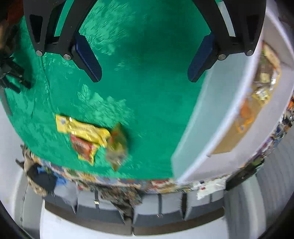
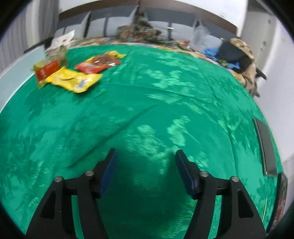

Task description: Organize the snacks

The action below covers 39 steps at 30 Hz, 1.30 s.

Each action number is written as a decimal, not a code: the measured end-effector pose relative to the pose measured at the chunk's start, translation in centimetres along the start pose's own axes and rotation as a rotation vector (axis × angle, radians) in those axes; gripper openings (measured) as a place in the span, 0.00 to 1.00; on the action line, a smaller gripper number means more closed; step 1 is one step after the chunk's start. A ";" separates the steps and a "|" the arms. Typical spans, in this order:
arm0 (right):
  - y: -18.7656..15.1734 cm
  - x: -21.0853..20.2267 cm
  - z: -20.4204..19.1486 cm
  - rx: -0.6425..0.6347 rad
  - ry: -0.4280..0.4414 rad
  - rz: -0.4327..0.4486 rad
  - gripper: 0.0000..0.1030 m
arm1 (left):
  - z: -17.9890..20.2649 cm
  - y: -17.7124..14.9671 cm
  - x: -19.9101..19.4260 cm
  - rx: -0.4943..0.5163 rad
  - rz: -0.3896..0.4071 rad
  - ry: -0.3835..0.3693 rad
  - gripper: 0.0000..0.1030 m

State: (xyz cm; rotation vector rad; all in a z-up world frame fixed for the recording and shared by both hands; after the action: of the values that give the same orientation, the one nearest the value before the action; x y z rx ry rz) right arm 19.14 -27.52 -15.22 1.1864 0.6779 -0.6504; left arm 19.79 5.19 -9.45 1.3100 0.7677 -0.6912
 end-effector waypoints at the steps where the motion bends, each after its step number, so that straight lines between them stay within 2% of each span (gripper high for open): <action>1: 0.0 0.1 0.4 0.026 0.006 -0.002 0.70 | 0.9 -0.3 1.2 0.006 -0.019 -0.004 0.91; 6: -0.7 0.2 1.2 0.109 0.063 -0.013 0.79 | 5.7 -2.6 7.8 0.067 -0.133 -0.061 0.91; 7: -0.9 0.2 1.3 0.104 0.054 -0.016 0.80 | 6.4 -2.4 8.6 0.088 -0.112 -0.049 0.99; 9: -1.0 0.5 1.0 0.099 0.040 -0.022 0.82 | 7.6 -1.5 9.1 0.101 -0.052 -0.051 1.00; 11: -1.0 0.7 1.1 0.107 0.046 -0.021 0.82 | 8.0 -0.7 9.8 0.054 -0.033 -0.067 1.00; 12: -1.0 0.7 1.1 0.105 0.044 -0.021 0.82 | 7.9 -0.2 10.1 0.029 -0.013 -0.046 1.00; 15: -1.0 0.8 1.2 0.106 0.045 -0.021 0.83 | 7.8 0.5 10.5 0.004 -0.007 -0.033 1.00; 39: -1.0 0.8 1.2 0.106 0.048 -0.021 0.83 | 7.7 0.4 10.6 0.004 -0.007 -0.035 1.00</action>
State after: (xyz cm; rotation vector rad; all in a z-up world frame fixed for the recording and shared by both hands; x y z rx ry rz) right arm 19.09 -29.01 -16.14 1.2972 0.7038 -0.6842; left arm 27.04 -2.51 -17.14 1.2962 0.7436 -0.7197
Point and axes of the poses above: each gripper's, at about its wrist camera, not at the fingertips, and x roughly the way its jaws point, z to its right, y to its top, the point moved 9 cm from there along x, roughly the way its jaws point, and after that the axes turned 11 degrees about -x, right-handed, at the moved point
